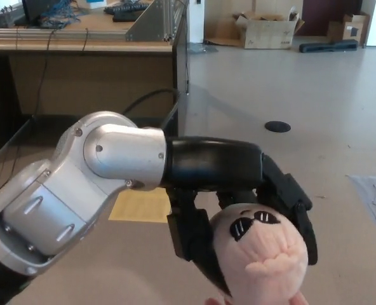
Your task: The robot extends its left hand to pick up an emotional support dumpling from the palm of a person and brings its hand down by its side. Then it extends its arm again to hand the dumpling back to the person.
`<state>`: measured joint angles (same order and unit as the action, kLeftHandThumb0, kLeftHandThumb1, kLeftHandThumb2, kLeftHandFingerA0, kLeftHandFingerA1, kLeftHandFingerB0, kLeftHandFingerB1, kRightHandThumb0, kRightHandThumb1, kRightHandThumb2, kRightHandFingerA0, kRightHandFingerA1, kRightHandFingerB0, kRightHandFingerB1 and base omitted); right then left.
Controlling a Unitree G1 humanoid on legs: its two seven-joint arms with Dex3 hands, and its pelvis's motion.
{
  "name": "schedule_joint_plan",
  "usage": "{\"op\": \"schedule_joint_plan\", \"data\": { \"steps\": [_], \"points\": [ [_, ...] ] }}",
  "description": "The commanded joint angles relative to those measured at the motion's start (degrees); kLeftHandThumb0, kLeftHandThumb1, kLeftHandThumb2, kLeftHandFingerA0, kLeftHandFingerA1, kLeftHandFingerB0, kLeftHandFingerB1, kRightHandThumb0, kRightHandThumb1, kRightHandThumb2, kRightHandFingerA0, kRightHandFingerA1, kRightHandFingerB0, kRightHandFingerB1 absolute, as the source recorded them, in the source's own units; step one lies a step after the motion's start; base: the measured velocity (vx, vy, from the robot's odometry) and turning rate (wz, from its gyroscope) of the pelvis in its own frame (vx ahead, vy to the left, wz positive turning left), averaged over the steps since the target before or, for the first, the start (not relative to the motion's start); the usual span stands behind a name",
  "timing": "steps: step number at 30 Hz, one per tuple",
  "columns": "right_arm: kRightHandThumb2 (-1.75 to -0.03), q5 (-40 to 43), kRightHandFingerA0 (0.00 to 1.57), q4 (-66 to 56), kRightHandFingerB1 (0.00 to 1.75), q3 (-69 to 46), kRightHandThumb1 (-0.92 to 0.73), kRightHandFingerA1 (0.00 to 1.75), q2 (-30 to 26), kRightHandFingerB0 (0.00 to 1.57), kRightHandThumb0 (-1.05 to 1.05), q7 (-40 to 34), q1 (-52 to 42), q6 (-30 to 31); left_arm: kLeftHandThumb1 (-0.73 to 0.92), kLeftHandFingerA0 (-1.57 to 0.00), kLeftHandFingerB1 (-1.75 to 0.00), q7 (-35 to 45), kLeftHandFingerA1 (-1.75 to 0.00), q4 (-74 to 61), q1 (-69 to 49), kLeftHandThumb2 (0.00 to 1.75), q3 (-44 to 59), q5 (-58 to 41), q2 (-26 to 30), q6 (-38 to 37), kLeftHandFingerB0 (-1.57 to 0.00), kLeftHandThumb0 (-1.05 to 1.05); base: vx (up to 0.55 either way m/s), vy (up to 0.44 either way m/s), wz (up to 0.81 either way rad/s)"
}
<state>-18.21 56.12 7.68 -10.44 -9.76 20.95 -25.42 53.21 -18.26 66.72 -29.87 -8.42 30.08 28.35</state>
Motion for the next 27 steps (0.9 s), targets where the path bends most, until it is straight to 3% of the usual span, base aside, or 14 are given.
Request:
{"op": "schedule_joint_plan", "data": {
  "steps": [1, 2, 15, 16, 22, 23, 27],
  "points": [
    [-0.59, -0.05, 0.81, 1.36, 0.52, 0.03, -0.62, 0.53, -0.57, 0.76, -0.25, -0.32, 2.18, 1.75, 0.35, 0.00, -0.15, 7.58, -0.17, 2.40, 4.05, 0.75, -1.98, 2.99, 1.96, -2.30, 0.00, -0.57, 0.00, 0.000, 0.00],
    [-0.59, 0.14, 0.85, 2.06, 0.52, -0.09, -0.61, 0.55, -0.46, 0.78, -0.25, -0.37, 2.69, 1.56, 0.43, 0.00, 0.00, 8.10, -0.09, 2.56, 4.94, 0.82, -2.55, 3.51, 1.93, -2.34, 0.00, -0.69, 0.00, 0.000, 0.00],
    [-0.60, -1.73, 0.78, 5.16, 0.48, 1.95, -0.66, 0.50, -0.90, 0.72, -0.36, -1.42, 6.26, 2.06, 0.42, 0.00, 0.00, 7.99, -0.06, 2.19, 6.28, 0.87, -4.37, 7.92, -0.73, -0.99, 0.00, -0.77, 0.00, 0.000, 0.00],
    [-0.59, -1.72, 0.78, 5.48, 0.48, 1.97, -0.65, 0.50, -0.94, 0.72, -0.35, -1.53, 6.48, 1.86, 0.48, 0.00, 0.00, 8.16, -0.02, 2.30, 6.36, 0.60, -4.33, 7.96, -0.81, -0.87, 0.00, -0.99, 0.00, 0.000, 0.00],
    [-0.59, -1.55, 0.74, 5.71, 0.46, 2.06, -0.64, 0.49, -1.09, 0.66, -0.40, -1.05, 7.56, 2.74, 0.45, 0.00, 0.00, 9.94, 0.00, 3.56, 6.68, 0.63, -3.79, 8.17, -0.86, -1.33, 0.00, -0.97, 0.00, 0.000, 0.00],
    [-0.59, -1.41, 0.79, 5.47, 0.48, 1.95, -0.63, 0.48, -0.99, 0.74, -0.33, -0.94, 7.65, 2.99, 0.46, 0.00, 0.00, 10.16, 0.00, 3.65, 6.64, 0.63, -3.70, 8.44, -0.51, -1.88, 0.00, -0.96, 0.00, 0.000, 0.00],
    [-0.59, -1.13, 0.81, 4.81, 0.50, 1.78, -0.60, 0.49, -0.73, 0.77, -0.30, -0.61, 7.72, 3.26, 0.46, 0.00, 0.00, 11.90, 0.00, 3.96, 6.43, 0.61, -2.88, 8.13, 0.51, -1.48, 0.00, -0.93, 0.00, 0.000, 0.00]
  ]
}}
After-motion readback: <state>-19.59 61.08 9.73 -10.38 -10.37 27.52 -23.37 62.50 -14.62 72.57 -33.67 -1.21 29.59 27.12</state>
